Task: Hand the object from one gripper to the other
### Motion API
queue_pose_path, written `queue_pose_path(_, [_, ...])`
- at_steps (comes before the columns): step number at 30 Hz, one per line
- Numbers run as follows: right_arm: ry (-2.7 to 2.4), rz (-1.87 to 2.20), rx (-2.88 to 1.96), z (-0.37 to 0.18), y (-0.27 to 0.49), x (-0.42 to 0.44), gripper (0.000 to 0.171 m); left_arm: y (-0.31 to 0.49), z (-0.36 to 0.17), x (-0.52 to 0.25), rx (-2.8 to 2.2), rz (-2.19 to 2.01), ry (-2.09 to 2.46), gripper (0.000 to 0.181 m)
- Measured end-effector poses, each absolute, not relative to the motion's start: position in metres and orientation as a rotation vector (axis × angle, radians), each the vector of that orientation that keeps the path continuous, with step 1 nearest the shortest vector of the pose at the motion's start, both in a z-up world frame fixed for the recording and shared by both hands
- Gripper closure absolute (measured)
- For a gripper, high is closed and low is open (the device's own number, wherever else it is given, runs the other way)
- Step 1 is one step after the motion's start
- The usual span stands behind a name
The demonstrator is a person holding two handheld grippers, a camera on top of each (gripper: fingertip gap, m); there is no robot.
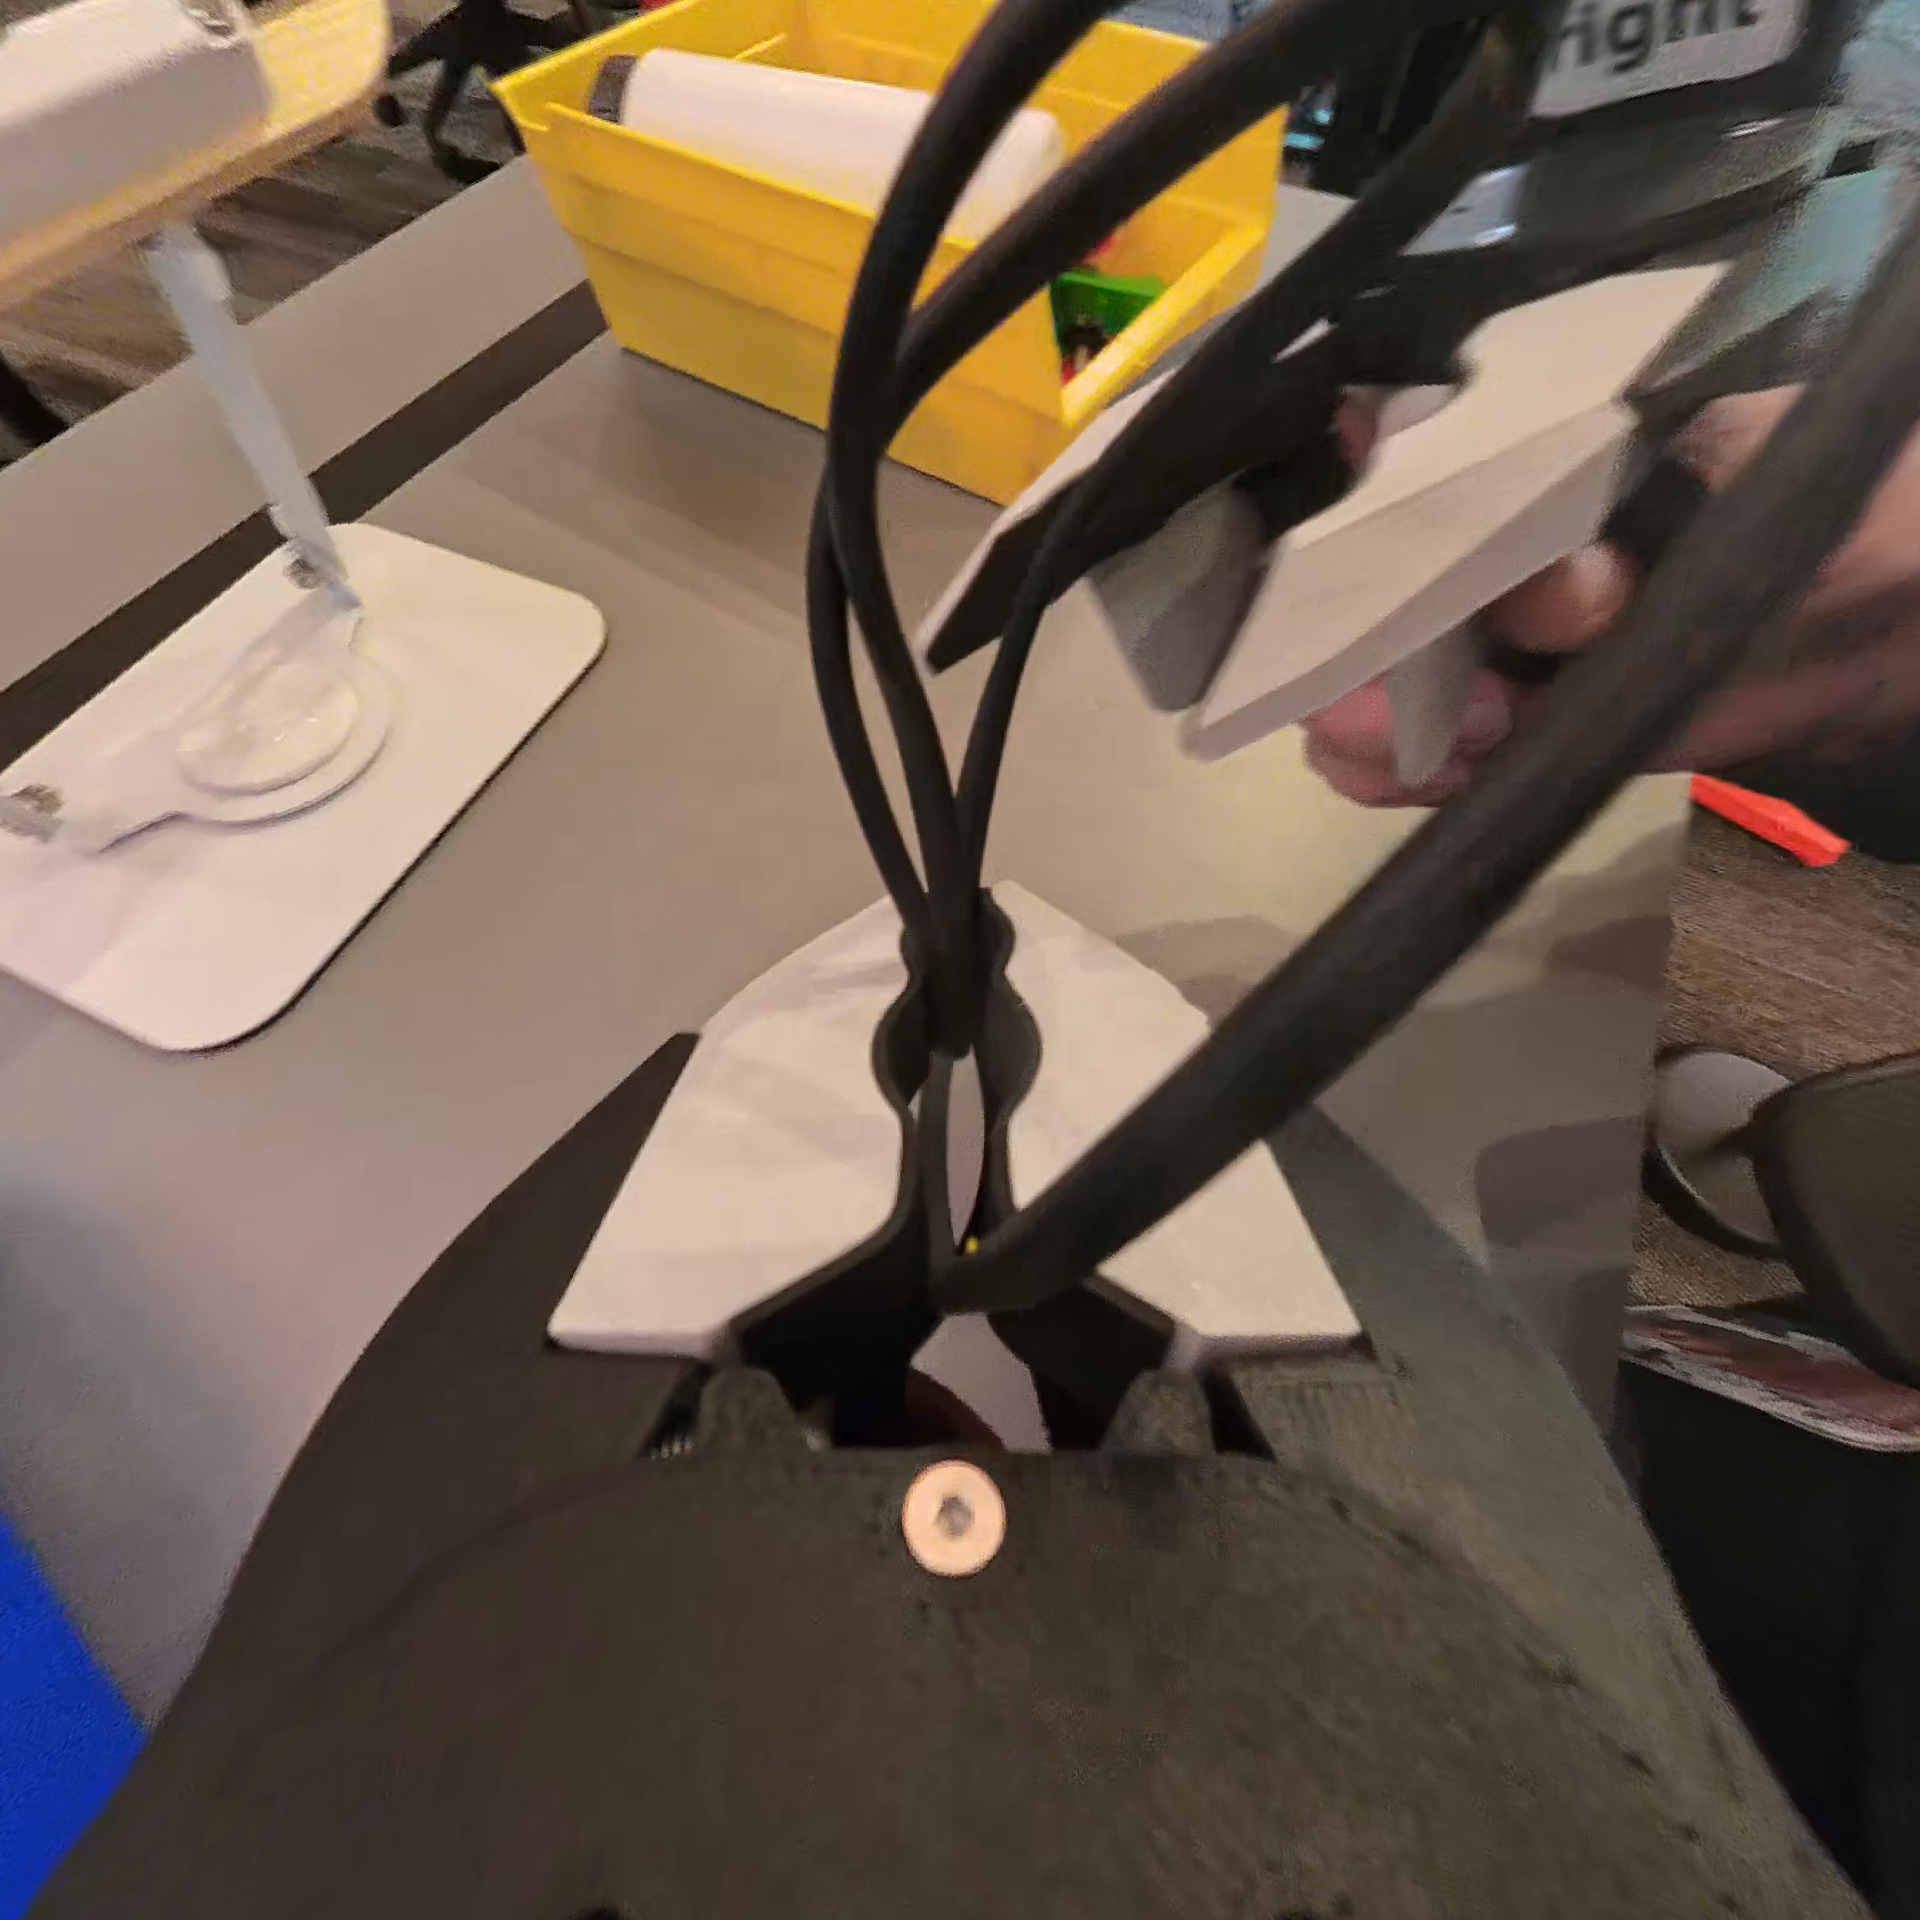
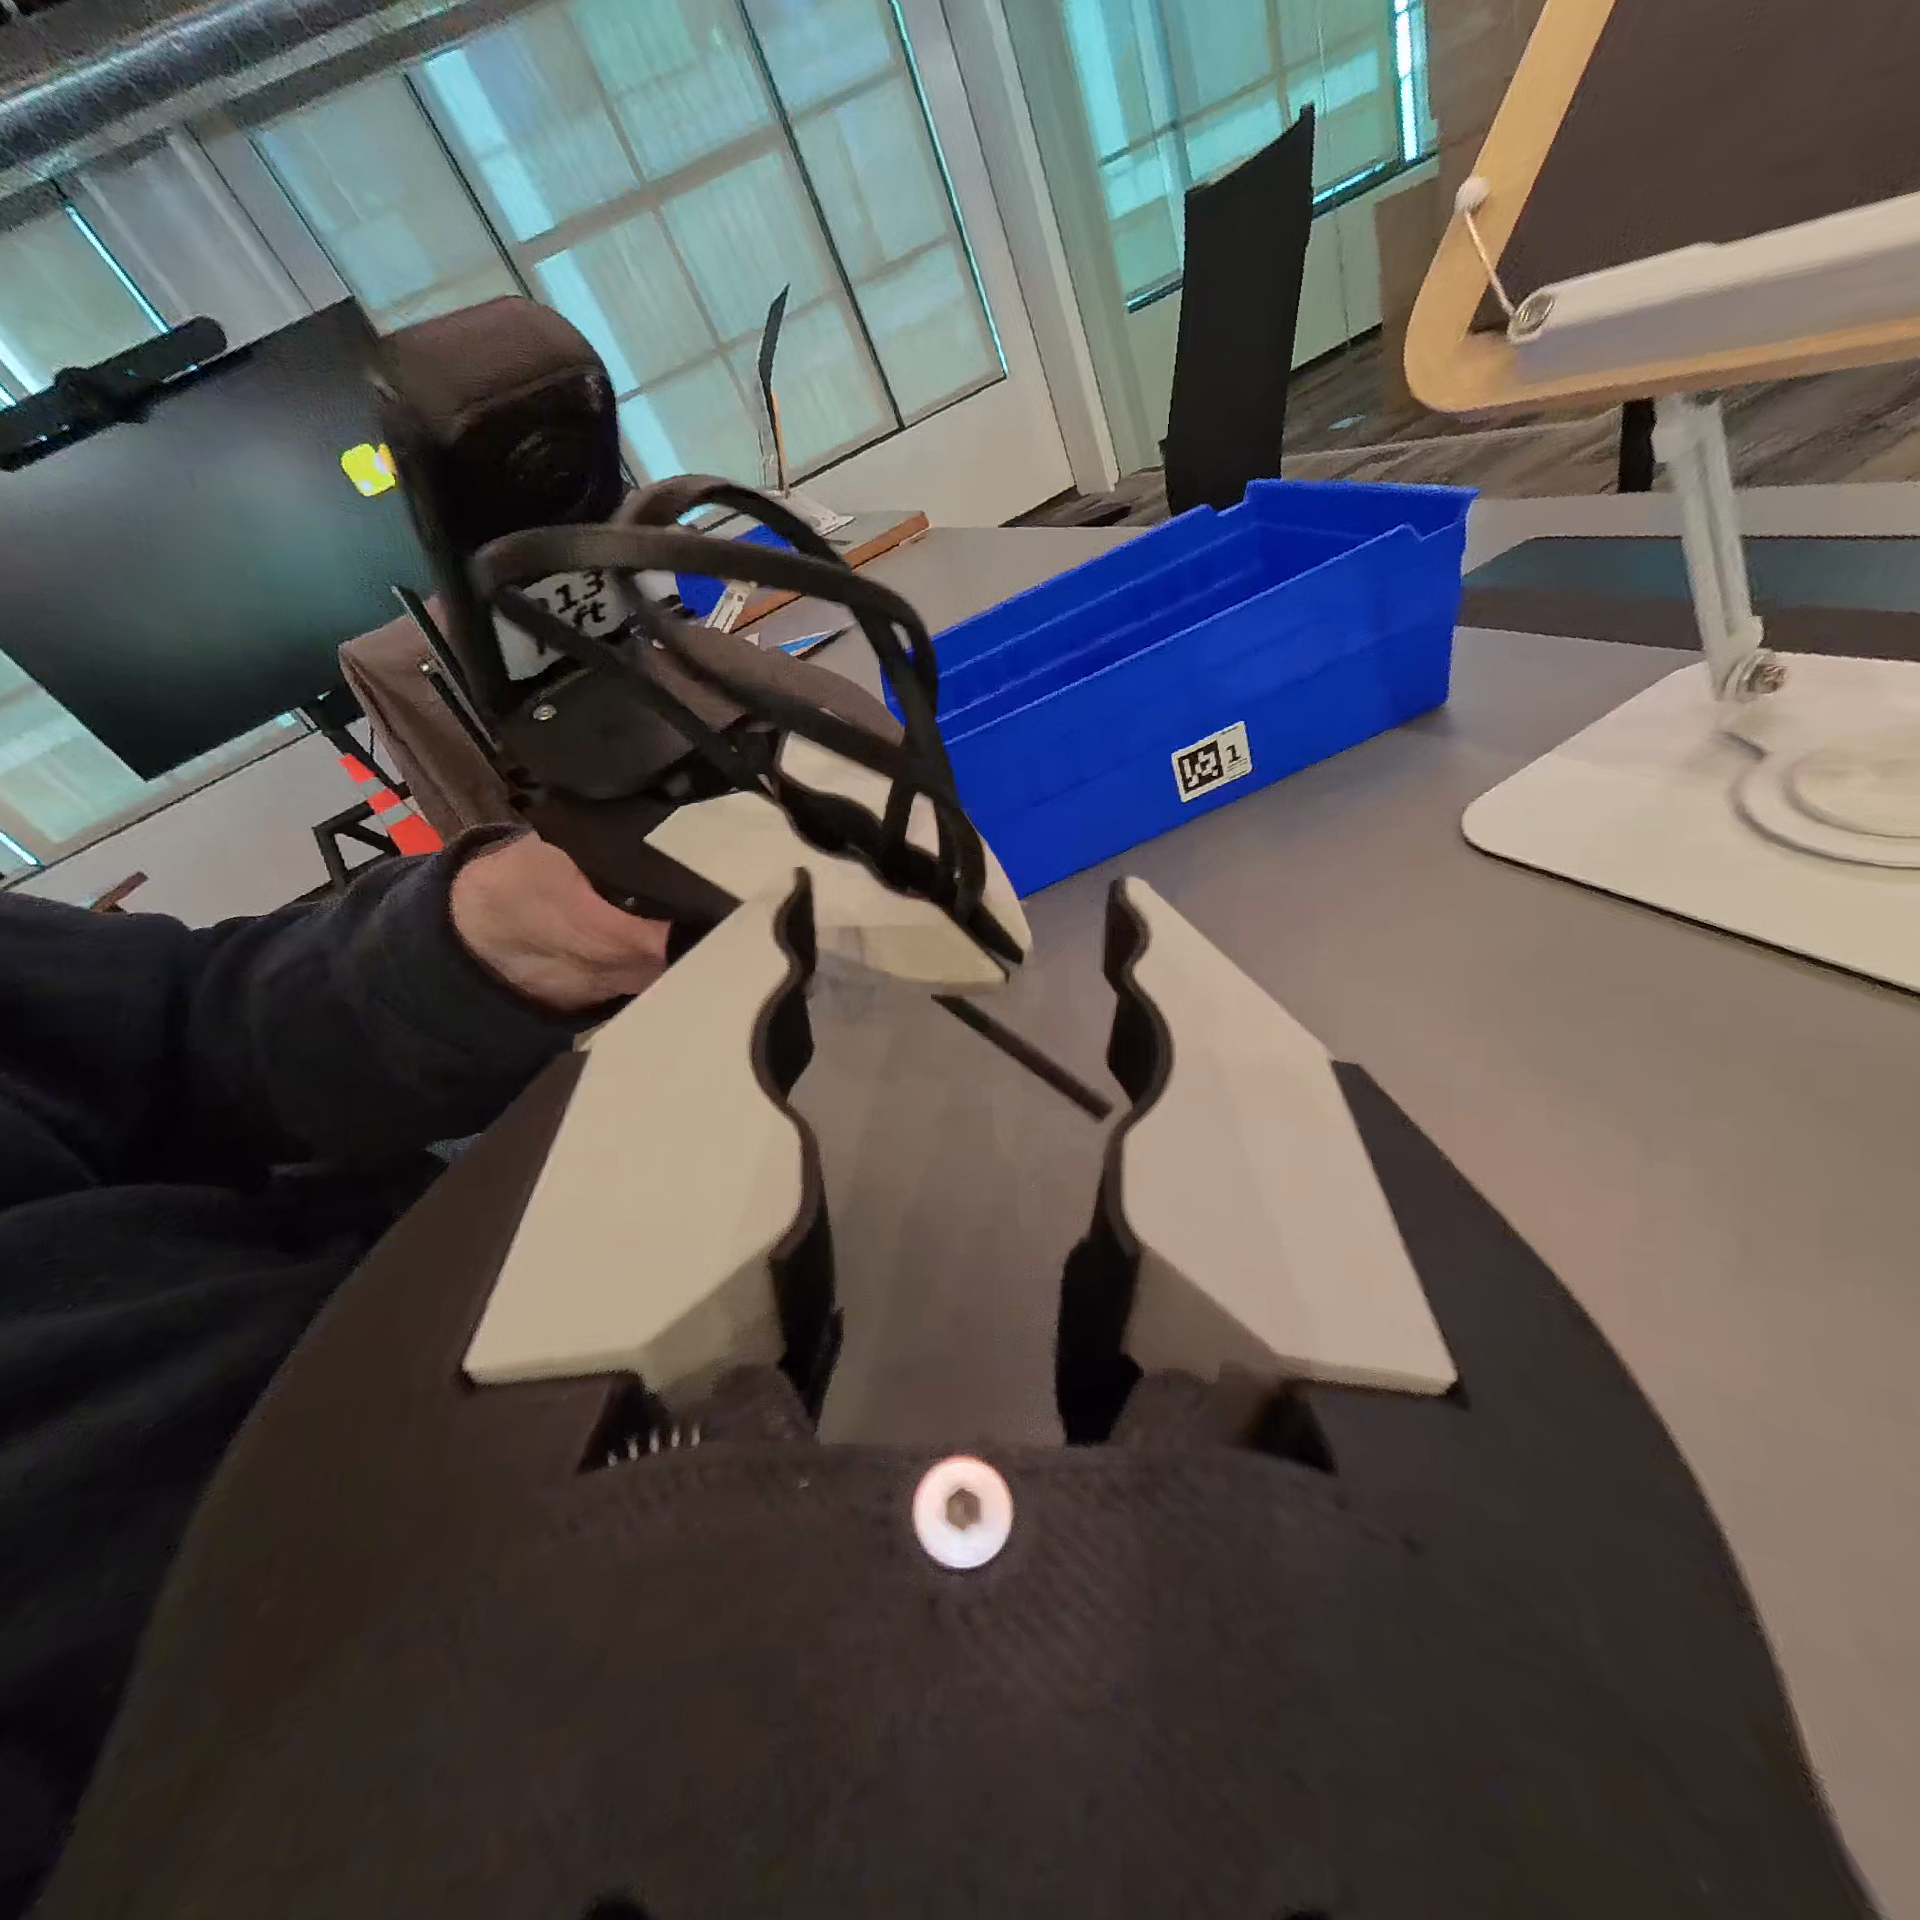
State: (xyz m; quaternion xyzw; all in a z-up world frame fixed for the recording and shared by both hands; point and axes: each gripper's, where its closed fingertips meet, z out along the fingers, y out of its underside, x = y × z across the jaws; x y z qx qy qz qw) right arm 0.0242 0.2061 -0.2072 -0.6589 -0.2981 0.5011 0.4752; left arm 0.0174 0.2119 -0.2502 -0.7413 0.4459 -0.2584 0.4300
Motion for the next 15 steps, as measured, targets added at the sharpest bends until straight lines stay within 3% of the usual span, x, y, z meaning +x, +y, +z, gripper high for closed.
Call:
queue_pose_path(3, [-0.744,1.228,-1.622,-0.203,0.196,0.025,0.077,0.222,-0.252,0.009,-1.877,-0.558,1.063,0.176])
queue_pose_path(6, [-0.782,1.084,-1.607,-0.196,0.188,0.015,0.026,0.23,-0.255,0.005,-1.866,-0.404,1.057,0.177])
queue_pose_path(8, [-0.755,1.048,-1.582,-0.185,0.189,0.008,0.012,0.234,-0.256,0.006,-1.855,-0.31,1.055,0.176])
queue_pose_path(11, [-0.695,1.074,-1.551,-0.174,0.197,-0.003,0.025,0.235,-0.255,0.012,-1.836,-0.239,1.043,0.177])
queue_pose_path(15, [-0.736,1.147,-1.482,-0.169,0.2,-0.012,0.086,0.23,-0.253,0.023,-1.801,-0.24,1.037,0.177])
